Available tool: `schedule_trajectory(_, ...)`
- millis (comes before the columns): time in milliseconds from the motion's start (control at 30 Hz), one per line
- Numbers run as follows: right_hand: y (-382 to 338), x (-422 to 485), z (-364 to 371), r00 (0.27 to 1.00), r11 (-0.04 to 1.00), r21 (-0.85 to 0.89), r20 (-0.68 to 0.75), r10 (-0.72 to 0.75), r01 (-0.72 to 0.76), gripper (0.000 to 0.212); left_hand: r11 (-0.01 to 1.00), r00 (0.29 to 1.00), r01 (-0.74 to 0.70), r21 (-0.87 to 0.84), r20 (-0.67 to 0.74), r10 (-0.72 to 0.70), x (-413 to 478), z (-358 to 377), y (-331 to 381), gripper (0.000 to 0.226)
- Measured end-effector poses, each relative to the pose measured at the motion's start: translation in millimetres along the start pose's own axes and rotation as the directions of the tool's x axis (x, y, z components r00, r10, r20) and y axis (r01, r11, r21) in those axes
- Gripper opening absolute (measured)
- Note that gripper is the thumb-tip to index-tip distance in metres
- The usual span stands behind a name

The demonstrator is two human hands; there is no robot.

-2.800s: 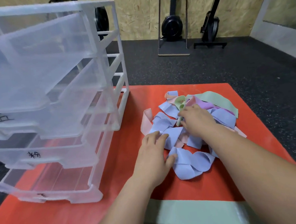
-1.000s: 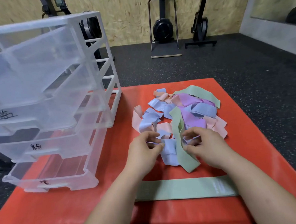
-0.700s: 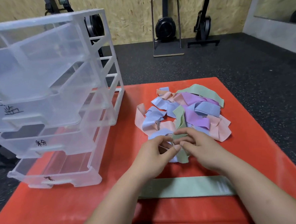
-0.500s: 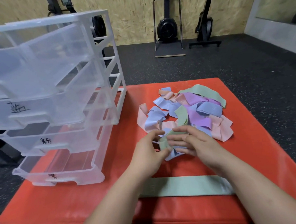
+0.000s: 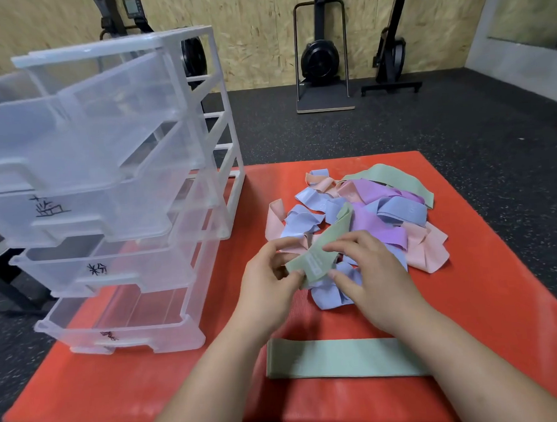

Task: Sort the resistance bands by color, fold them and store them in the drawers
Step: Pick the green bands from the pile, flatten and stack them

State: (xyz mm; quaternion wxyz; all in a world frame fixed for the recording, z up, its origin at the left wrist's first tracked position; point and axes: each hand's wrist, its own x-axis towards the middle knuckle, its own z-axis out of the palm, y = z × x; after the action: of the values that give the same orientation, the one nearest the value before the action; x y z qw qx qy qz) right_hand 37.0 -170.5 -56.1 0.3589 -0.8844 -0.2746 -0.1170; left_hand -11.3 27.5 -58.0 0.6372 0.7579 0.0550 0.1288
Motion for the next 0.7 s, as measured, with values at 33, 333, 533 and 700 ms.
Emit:
schedule_trajectory(33, -3, 1, 2, 0.998, 0.998, -0.005, -0.039, 0.055, -0.055, 0.036, 1.0, 1.0, -0.005, -0.021, 0.017, 0.005, 0, 1, 1, 0.052)
schedule_trajectory(333, -17, 8, -7, 0.834, 0.576, 0.651, 0.166, 0.526, -0.494, 0.035, 0.992, 0.997, 0.075, -0.101, 0.025, -0.073, -5, 15, 10, 0.042)
schedule_trajectory(533, -6, 6, -39, 0.928, 0.815, 0.501, -0.059, 0.368, -0.291, 0.051, 0.995, 0.998, 0.051, 0.086, 0.041, -0.055, -7, 26, 7, 0.033)
schedule_trajectory(700, 14, -6, -75, 0.992, 0.991, 0.059, 0.002, 0.123, -0.123, 0.048, 0.914, 0.969, -0.245, 0.322, 0.104, 0.223, -9, 30, 10, 0.039)
